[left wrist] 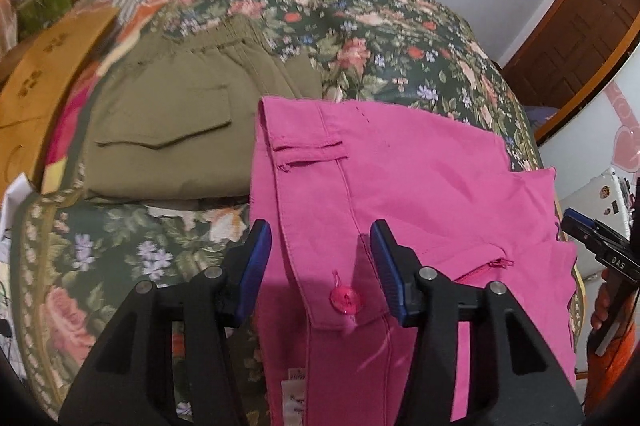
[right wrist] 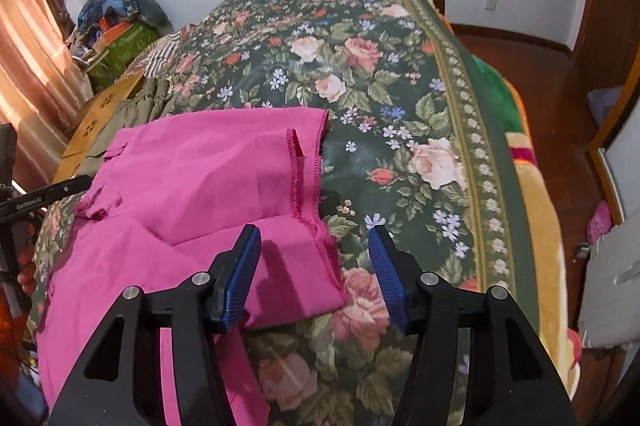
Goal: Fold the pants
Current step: 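Lower both tools and grasp the pink pants' waistband edges with both grippers, then lift the pink pants with both grippers and fold them over lengthwise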
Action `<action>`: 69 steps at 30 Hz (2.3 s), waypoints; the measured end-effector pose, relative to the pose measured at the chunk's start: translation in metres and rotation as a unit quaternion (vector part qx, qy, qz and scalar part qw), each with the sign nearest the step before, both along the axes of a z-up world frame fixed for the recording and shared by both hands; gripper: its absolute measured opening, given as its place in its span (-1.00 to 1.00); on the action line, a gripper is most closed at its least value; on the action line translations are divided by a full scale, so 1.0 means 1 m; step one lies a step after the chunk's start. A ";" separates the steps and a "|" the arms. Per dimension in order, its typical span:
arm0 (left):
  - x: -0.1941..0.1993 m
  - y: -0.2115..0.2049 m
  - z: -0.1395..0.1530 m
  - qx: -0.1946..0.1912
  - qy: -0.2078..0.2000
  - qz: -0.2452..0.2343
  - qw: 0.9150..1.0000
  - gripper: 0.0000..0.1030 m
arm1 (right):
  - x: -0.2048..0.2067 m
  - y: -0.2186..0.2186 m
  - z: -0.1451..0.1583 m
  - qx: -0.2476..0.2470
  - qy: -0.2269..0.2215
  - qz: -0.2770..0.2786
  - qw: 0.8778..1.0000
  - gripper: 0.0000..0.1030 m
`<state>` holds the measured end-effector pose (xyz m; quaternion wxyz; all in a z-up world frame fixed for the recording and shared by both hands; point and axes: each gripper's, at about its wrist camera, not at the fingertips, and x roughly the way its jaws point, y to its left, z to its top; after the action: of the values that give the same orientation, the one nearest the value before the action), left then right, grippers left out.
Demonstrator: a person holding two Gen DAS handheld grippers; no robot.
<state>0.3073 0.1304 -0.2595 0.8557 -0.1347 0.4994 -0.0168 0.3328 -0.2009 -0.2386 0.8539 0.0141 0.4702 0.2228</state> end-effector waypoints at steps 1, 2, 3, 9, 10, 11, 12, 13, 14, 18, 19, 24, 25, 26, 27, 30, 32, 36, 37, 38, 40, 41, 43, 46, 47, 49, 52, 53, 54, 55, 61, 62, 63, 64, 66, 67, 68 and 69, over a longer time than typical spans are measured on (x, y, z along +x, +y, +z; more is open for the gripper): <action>0.002 -0.001 -0.004 -0.007 0.006 -0.003 1.000 0.00 | 0.003 0.002 -0.002 0.007 0.006 0.006 1.000 0.02; 0.004 -0.002 -0.007 -0.012 0.009 -0.005 1.000 0.00 | 0.006 0.003 -0.003 0.012 0.010 0.010 1.000 0.02; 0.004 -0.002 -0.010 -0.020 0.013 -0.008 1.000 -0.06 | 0.008 0.005 -0.005 0.016 0.014 0.014 1.000 0.02; -0.002 0.000 -0.013 -0.051 0.014 -0.010 0.999 -0.37 | 0.011 0.008 -0.018 0.033 0.043 0.024 0.998 -0.14; -0.003 0.001 -0.012 -0.054 0.013 -0.011 0.998 -0.41 | 0.010 0.007 -0.018 0.038 0.044 0.024 0.998 -0.30; -0.004 0.001 -0.011 -0.055 0.012 -0.011 0.998 -0.45 | 0.010 0.007 -0.018 0.042 0.049 0.029 0.998 -0.35; -0.006 0.001 -0.010 -0.053 0.012 -0.011 0.998 -0.55 | 0.010 0.007 -0.017 0.047 0.053 0.034 0.997 -0.46; -0.006 0.001 -0.008 -0.052 0.010 -0.011 0.999 -0.64 | 0.010 0.008 -0.017 0.051 0.055 0.038 0.996 -0.60; -0.008 0.001 -0.006 -0.050 0.007 -0.011 0.999 -0.69 | 0.009 0.008 -0.015 0.053 0.055 0.043 0.996 -0.65; -0.014 0.002 0.007 -0.053 -0.008 -0.019 0.998 -0.80 | 0.001 0.011 -0.004 0.051 0.034 0.065 0.996 -0.68; -0.014 0.002 0.008 -0.050 -0.009 -0.021 0.998 -0.79 | 0.002 0.012 -0.002 0.052 0.033 0.069 0.996 -0.67; 0.000 0.006 0.003 -0.043 0.004 -0.024 0.999 -0.79 | 0.022 0.011 -0.002 0.042 0.029 0.049 0.998 -0.30; 0.002 0.007 0.001 -0.045 0.007 -0.025 0.999 -0.79 | 0.025 0.009 -0.002 0.046 0.030 0.043 0.998 -0.18; 0.006 0.008 -0.002 -0.048 0.011 -0.026 0.998 -0.79 | 0.033 0.007 -0.005 0.055 0.033 0.035 0.997 -0.17; 0.009 0.009 -0.005 -0.051 0.014 -0.027 0.998 -0.79 | 0.035 0.007 -0.005 0.062 0.036 0.032 0.997 -0.17; 0.017 0.011 -0.012 -0.058 0.019 -0.024 0.998 -0.79 | 0.047 0.009 -0.012 0.080 0.051 0.029 0.995 -0.17; 0.022 0.013 -0.015 -0.066 0.018 -0.021 0.997 -0.79 | 0.052 0.013 -0.015 0.096 0.061 0.036 0.993 -0.17; 0.027 0.010 -0.014 -0.057 0.012 -0.027 0.998 -0.86 | 0.052 0.025 -0.019 0.100 0.063 0.049 0.992 -0.77; 0.026 0.008 -0.012 -0.052 0.010 -0.030 0.998 -0.86 | 0.052 0.028 -0.020 0.098 0.067 0.057 0.991 -0.83; 0.026 0.006 -0.010 -0.043 0.008 -0.037 0.998 -0.86 | 0.051 0.029 -0.020 0.097 0.067 0.061 0.991 -0.83; 0.027 0.006 -0.005 -0.021 0.004 -0.043 0.999 -0.84 | 0.048 0.030 -0.020 0.084 0.064 0.066 0.992 -0.83; 0.029 0.009 -0.004 -0.015 0.006 -0.038 0.999 -0.77 | 0.047 0.029 -0.019 0.073 0.062 0.067 0.993 -0.81; 0.035 0.017 -0.004 -0.014 0.010 -0.026 1.000 -0.35 | 0.049 0.023 -0.017 0.058 0.062 0.060 0.995 -0.57; 0.050 0.028 -0.005 -0.024 0.009 -0.019 0.999 -0.22 | 0.059 0.006 -0.010 0.072 0.053 0.040 0.995 -0.05; 0.055 0.031 -0.006 -0.022 0.009 -0.017 1.000 -0.22 | 0.066 0.002 -0.007 0.073 0.046 0.029 0.996 -0.04; 0.069 0.035 -0.010 -0.023 0.010 -0.017 1.000 -0.22 | 0.076 0.001 -0.004 0.071 0.042 0.025 0.996 -0.04; 0.086 0.039 -0.017 -0.038 0.016 -0.017 0.999 -0.22 | 0.097 0.008 -0.008 0.061 0.041 0.024 0.997 -0.04; 0.091 0.040 -0.018 -0.043 0.017 -0.017 0.999 -0.22 | 0.103 0.012 -0.011 0.057 0.042 0.029 0.997 -0.05; 0.095 0.040 -0.020 -0.049 0.017 -0.019 0.998 -0.22 | 0.110 0.017 -0.015 0.051 0.044 0.036 0.997 -0.05; 0.099 0.040 -0.021 -0.054 0.018 -0.020 0.998 -0.22 | 0.114 0.020 -0.019 0.048 0.047 0.039 0.997 -0.05; 0.111 0.040 -0.033 -0.065 0.028 -0.014 0.997 -0.22 | 0.136 0.038 -0.046 0.040 0.077 0.061 0.994 -0.29; 0.111 0.039 -0.033 -0.061 0.026 -0.015 0.998 -0.22 | 0.137 0.041 -0.047 0.039 0.074 0.068 0.994 -0.43; 0.111 0.039 -0.032 -0.056 0.023 -0.016 0.998 -0.24 | 0.138 0.043 -0.047 0.039 0.072 0.072 0.994 -0.53; 0.112 0.037 -0.031 -0.049 0.021 -0.018 0.998 -0.33 | 0.139 0.043 -0.047 0.041 0.071 0.072 0.994 -0.72; 0.113 0.035 -0.028 -0.033 0.015 -0.019 0.999 -0.78 | 0.142 0.044 -0.048 0.061 0.081 0.076 0.992 -0.83; 0.113 0.032 -0.025 -0.022 0.012 -0.023 0.999 -0.96 | 0.142 0.043 -0.046 0.065 0.079 0.076 0.992 -0.87; 0.114 0.031 -0.022 -0.012 0.008 -0.023 1.000 -0.96 | 0.141 0.044 -0.043 0.066 0.073 0.076 0.992 -0.89; 0.114 0.030 -0.017 -0.005 0.004 -0.023 1.000 -0.96 | 0.141 0.044 -0.039 0.066 0.065 0.076 0.993 -0.89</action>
<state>0.4210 0.1602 -0.2769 0.8523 -0.1272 0.5059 -0.0388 0.4738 -0.1573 -0.2772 0.7996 0.0493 0.5084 0.3159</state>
